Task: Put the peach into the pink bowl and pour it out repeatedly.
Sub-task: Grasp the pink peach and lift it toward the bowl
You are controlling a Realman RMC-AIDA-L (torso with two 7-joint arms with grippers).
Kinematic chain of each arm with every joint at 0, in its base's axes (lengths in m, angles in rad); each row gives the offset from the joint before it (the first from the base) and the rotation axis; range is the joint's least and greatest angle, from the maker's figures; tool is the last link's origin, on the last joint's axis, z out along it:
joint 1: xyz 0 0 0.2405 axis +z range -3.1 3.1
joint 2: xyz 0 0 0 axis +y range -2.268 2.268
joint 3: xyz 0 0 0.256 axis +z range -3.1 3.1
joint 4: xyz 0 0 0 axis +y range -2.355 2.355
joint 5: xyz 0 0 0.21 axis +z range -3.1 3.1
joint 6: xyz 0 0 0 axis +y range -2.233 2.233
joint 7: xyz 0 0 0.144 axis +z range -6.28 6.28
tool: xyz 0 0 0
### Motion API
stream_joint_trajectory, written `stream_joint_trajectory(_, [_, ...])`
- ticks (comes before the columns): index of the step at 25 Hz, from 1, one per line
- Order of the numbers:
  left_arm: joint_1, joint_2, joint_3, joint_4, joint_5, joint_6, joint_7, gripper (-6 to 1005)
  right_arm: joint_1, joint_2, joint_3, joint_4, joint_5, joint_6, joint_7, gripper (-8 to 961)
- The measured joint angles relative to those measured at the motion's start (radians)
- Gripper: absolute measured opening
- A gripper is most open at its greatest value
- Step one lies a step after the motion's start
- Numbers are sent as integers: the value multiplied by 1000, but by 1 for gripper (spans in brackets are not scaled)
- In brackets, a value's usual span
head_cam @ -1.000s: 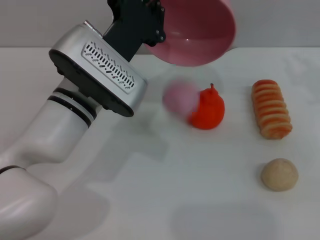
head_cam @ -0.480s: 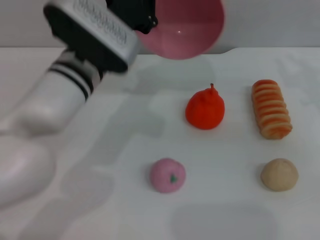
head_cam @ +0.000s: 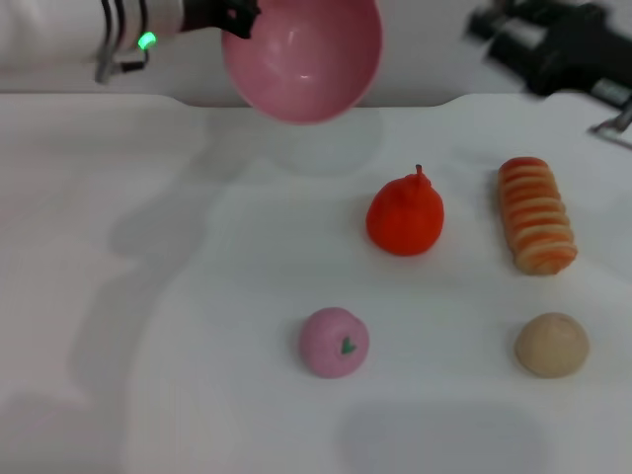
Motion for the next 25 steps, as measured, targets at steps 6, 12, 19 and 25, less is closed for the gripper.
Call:
stream_joint_trajectory(6, [-79, 7, -219, -23, 117, 193, -17, 45, 77, 2, -43, -164, -325, -175, 244, 422])
stream_joint_trajectory(12, [-82, 18, -264, -19, 153, 243, -48, 45, 183, 6, -154, -262, -631, -246, 507, 426])
stream_joint_trajectory(19, [-69, 18, -266, -18, 156, 255, -48, 45, 343, 11, -297, -28, -674, -143, 570, 430])
stream_joint_trajectory(25, [-61, 13, -263, -18, 156, 257, -48, 45, 406, 13, -411, 122, -679, -37, 613, 434])
